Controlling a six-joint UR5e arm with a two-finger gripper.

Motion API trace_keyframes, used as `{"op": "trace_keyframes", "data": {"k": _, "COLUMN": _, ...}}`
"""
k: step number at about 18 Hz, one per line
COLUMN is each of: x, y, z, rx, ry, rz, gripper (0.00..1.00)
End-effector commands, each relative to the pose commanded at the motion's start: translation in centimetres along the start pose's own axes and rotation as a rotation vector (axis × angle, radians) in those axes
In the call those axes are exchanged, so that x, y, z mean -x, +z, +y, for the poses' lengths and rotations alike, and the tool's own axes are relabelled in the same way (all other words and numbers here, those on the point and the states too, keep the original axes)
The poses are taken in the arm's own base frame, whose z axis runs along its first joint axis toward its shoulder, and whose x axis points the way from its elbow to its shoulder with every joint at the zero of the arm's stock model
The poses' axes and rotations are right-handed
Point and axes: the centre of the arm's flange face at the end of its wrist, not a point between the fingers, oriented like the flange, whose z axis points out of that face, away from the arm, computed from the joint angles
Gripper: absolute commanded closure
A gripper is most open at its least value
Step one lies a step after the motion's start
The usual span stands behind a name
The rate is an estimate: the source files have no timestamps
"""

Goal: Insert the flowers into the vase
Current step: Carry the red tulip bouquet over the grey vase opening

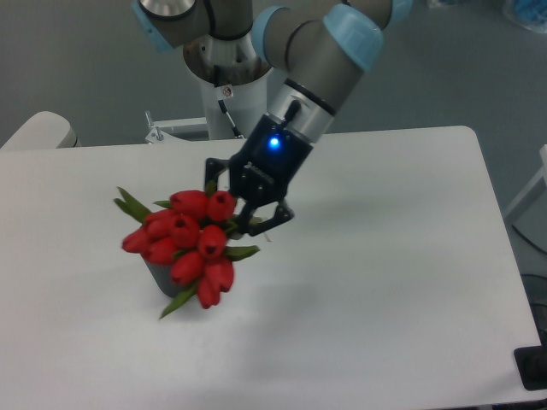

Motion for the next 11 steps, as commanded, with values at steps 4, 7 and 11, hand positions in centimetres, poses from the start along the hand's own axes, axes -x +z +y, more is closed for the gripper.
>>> {"op": "trace_keyframes", "data": {"k": 4, "x": -1.0, "y": 0.4, "z": -0.7, "rx": -0.048, "ry": 0.030, "rz": 0.051, "gripper": 0.82}}
{"op": "trace_keyframes", "data": {"k": 7, "x": -1.9, "y": 0.5, "z": -1.6, "rx": -0.111, "ry": 0.052, "rz": 0.112, "gripper": 0.82}}
{"op": "trace_keyframes", "data": {"k": 11, "x": -3.0, "y": 1.4, "z": -1.5, "rx": -0.161, "ry": 0.090, "rz": 0.182, "gripper": 0.82}}
